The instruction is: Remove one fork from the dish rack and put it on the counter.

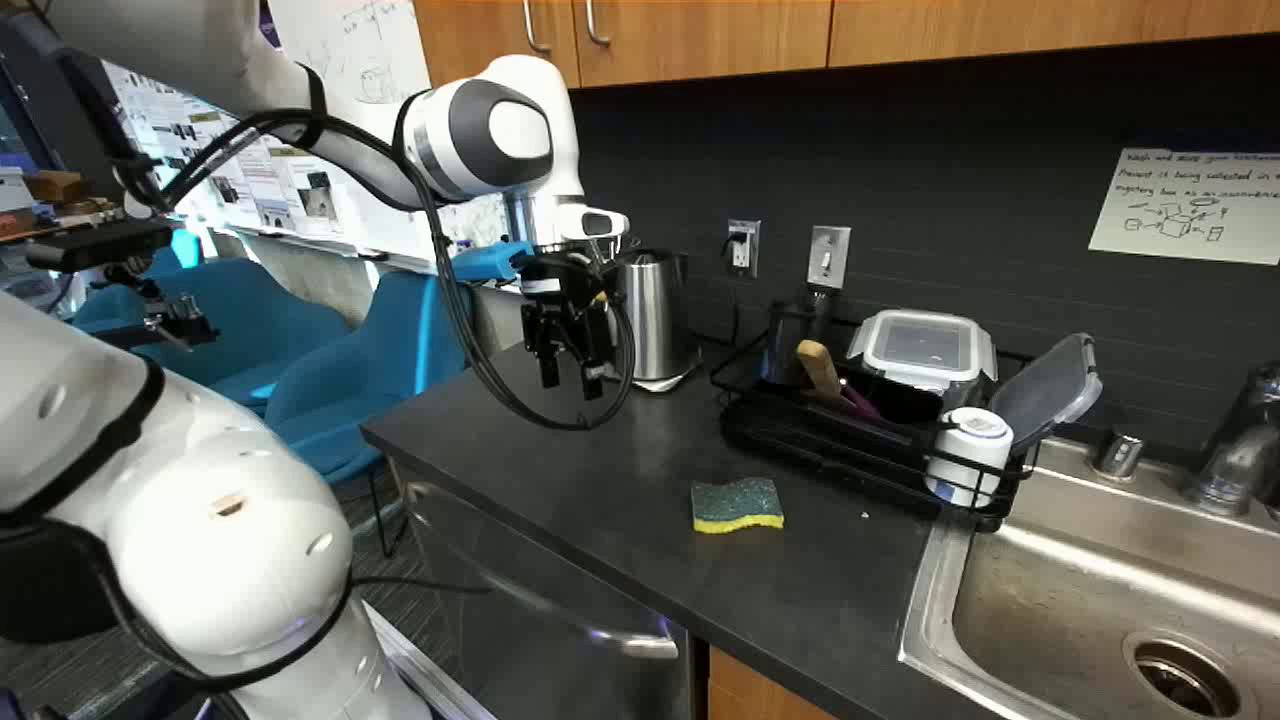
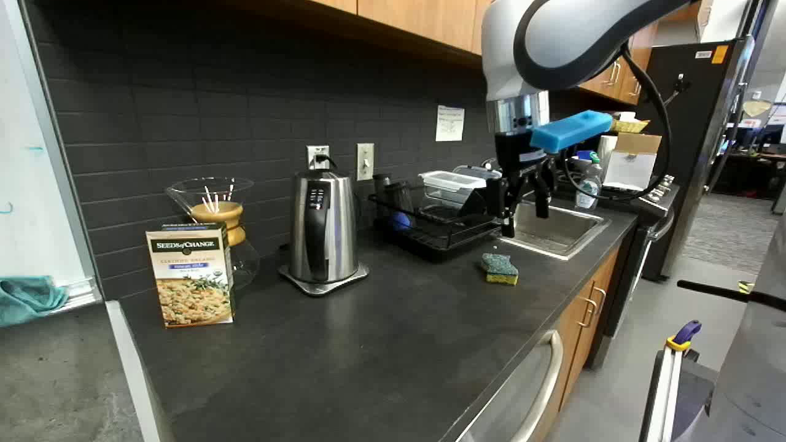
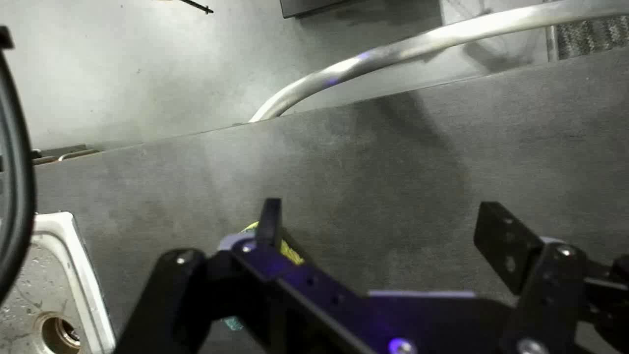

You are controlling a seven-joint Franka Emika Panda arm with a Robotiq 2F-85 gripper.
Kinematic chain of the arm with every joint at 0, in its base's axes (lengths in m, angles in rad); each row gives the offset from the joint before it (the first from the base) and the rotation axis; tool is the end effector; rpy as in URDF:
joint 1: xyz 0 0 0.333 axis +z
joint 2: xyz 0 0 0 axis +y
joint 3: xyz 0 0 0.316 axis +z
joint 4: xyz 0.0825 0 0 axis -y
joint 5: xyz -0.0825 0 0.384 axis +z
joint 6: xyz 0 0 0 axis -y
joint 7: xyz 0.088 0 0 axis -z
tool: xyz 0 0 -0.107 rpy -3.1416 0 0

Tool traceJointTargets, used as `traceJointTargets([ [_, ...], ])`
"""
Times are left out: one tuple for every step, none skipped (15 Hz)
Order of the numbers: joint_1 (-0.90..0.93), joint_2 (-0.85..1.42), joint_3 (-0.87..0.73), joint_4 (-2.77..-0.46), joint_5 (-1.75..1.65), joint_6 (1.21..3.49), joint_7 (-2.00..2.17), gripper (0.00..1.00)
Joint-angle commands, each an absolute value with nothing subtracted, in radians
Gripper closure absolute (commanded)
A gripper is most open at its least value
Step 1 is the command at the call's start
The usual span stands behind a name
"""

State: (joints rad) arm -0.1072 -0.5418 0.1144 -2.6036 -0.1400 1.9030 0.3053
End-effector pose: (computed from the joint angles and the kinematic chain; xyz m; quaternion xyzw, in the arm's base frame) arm 0.3558 -0.0083 0.4185 0.9838 -0.1299 -0.0667 0.1043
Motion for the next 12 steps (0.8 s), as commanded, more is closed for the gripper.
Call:
traceJointTargets([
  [-0.092,-0.541,0.1,-2.602,-0.147,1.901,0.312,0.0],
  [-0.092,-0.541,0.1,-2.602,-0.147,1.901,0.312,0.0],
  [-0.091,-0.541,0.1,-2.602,-0.147,1.901,0.312,0.0],
  [-0.092,-0.541,0.1,-2.602,-0.147,1.901,0.312,0.0],
  [-0.092,-0.541,0.1,-2.602,-0.147,1.901,0.312,0.0],
  [-0.092,-0.541,0.1,-2.602,-0.147,1.901,0.312,0.0],
  [-0.092,-0.538,0.1,-2.599,-0.151,1.901,0.31,0.0],
  [-0.092,-0.535,0.099,-2.596,-0.153,1.902,0.31,0.0],
  [-0.093,-0.532,0.098,-2.592,-0.155,1.898,0.309,0.0],
  [-0.097,-0.536,0.099,-2.582,-0.167,1.896,0.309,0.0],
  [-0.098,-0.541,0.099,-2.572,-0.173,1.893,0.308,0.0],
  [-0.1,-0.547,0.101,-2.557,-0.187,1.889,0.307,0.0],
])
